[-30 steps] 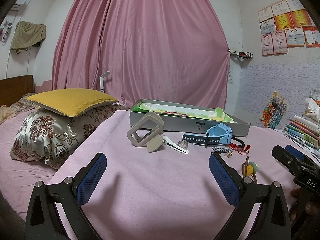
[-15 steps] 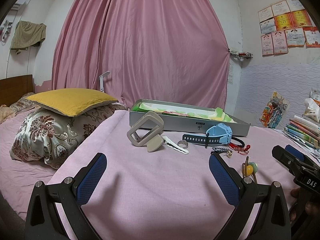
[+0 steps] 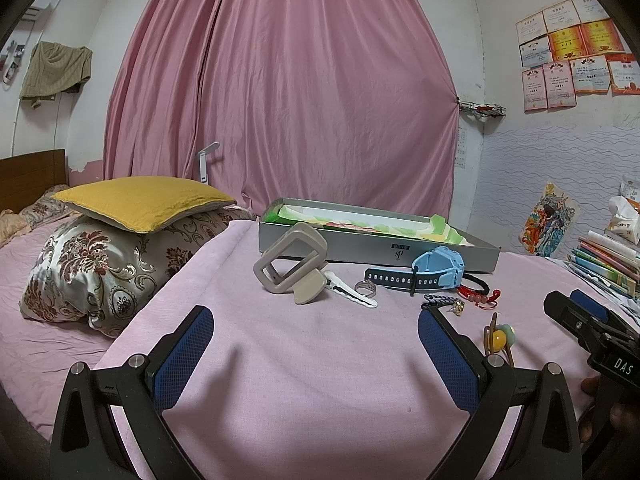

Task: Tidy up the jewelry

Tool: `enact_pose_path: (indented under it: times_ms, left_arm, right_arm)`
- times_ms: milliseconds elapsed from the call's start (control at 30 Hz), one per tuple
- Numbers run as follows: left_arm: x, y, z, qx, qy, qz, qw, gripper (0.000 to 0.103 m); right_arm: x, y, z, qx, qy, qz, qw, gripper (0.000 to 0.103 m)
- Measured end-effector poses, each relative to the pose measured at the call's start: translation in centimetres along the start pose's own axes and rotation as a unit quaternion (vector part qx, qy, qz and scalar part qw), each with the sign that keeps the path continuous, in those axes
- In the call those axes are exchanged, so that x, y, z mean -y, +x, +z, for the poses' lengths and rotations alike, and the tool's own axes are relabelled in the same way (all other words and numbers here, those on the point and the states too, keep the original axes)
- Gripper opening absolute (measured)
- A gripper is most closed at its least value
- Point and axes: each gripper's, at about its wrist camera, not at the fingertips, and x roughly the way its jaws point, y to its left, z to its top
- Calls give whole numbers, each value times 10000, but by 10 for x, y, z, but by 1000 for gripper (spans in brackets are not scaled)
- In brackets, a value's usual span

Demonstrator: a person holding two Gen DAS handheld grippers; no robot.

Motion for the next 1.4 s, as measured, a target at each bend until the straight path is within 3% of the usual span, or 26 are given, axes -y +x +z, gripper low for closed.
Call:
enact_pose_path:
  times_ms: [333, 633, 933, 1067, 1233, 1333, 1400]
  left_arm:
    - [0, -2, 0, 19, -51, -46, 10000, 102]
    - [-1, -9, 10, -83, -141, -162, 9997, 102]
    - [16, -7, 14, -393, -202, -733, 9963, 102]
    - [25, 2, 14, -729, -263, -1198, 9898, 102]
    - [36, 18, 8, -1161, -375, -1672, 9783, 89]
    - [41, 25, 5, -1342, -400, -1811, 9734, 80]
    - [43, 29, 3, -1497, -440, -1952, 9683, 66]
  right_arm:
    - [5, 0, 0, -16, 168, 114, 9998, 102]
    - [25, -10, 18, -176, 44, -85, 9998, 102]
    - [33, -11, 21, -479, -98, -110, 9987, 102]
    - [34, -12, 19, -560, -147, -125, 9982, 102]
    - [36, -4, 19, -762, -137, -101, 9969, 100]
    - [33, 3, 19, -921, -224, -59, 9955, 83]
    - [31, 6, 19, -1048, -267, 4, 9941, 74]
